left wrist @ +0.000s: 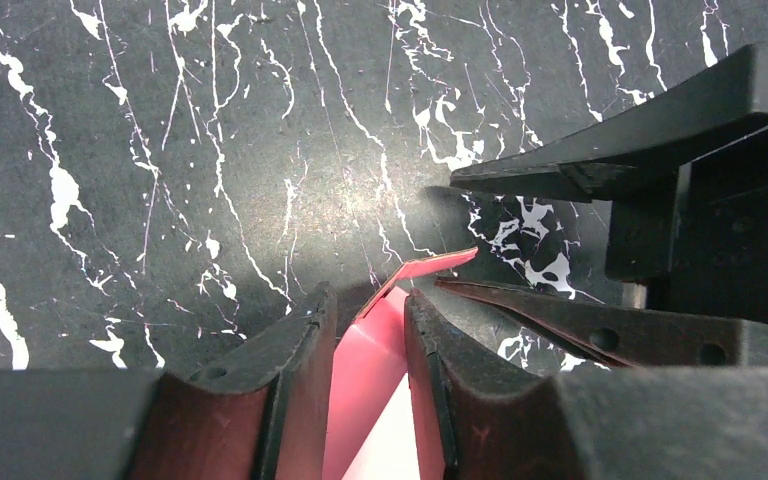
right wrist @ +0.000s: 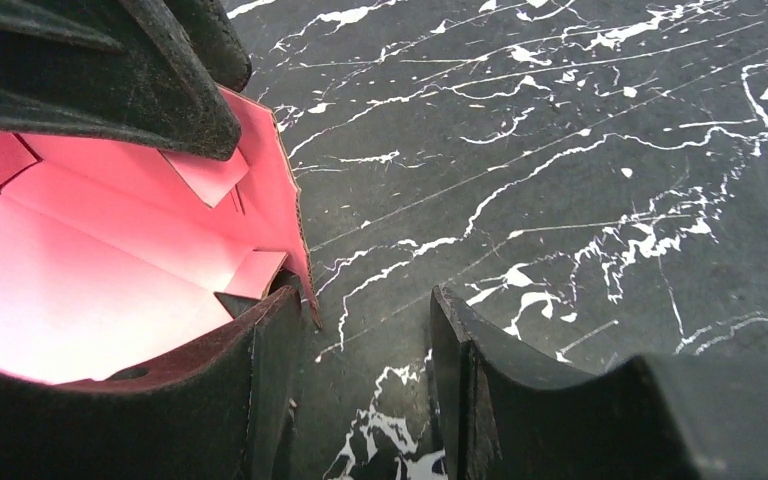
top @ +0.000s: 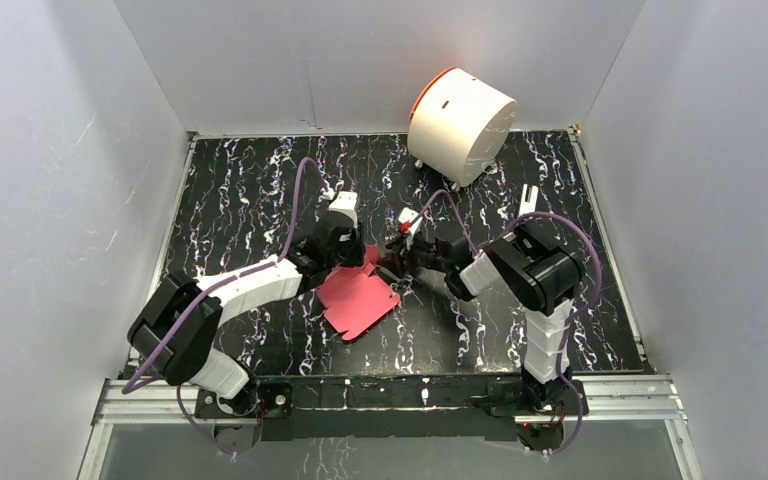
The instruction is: Fold the paper box
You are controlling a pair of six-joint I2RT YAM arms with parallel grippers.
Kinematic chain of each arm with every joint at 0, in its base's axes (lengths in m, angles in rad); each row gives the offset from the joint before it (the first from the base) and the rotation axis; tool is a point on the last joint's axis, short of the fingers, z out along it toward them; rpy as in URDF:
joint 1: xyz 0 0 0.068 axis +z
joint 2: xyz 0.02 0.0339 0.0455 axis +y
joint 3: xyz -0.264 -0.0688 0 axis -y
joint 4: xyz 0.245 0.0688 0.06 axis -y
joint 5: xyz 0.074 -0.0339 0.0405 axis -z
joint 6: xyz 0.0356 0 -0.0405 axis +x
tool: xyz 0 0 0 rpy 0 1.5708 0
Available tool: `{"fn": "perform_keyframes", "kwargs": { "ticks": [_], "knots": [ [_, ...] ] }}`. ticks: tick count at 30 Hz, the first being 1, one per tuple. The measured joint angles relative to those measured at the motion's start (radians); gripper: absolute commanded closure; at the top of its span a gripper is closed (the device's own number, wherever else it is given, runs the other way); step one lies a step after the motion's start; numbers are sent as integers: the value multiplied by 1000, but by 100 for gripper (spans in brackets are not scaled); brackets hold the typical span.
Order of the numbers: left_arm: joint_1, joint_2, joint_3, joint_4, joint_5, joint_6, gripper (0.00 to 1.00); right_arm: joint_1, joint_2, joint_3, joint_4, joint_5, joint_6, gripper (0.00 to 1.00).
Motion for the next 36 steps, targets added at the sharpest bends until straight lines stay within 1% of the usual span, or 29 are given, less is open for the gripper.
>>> {"fn": "perform_keyframes", "kwargs": {
  "ticks": [6,11,19,27,32,36],
  "knots": [
    [2,-5,-10,15,6,1,72,2,65,35,5,-32,7,40],
    [2,-6,-10,16,16,4,72,3,82,56,4,-66,8,39],
    [3,-6,-11,19,26,7,73,14,109,66,43,-143,17,34],
    [3,-13,-24,41,50,16,74,15,133,90,58,-190,34,35],
    [3,-13,-26,50,74,25,74,15,151,119,62,-202,37,41],
    [3,-13,-27,56,86,26,75,15,162,129,77,-215,42,51]
  ]
}}
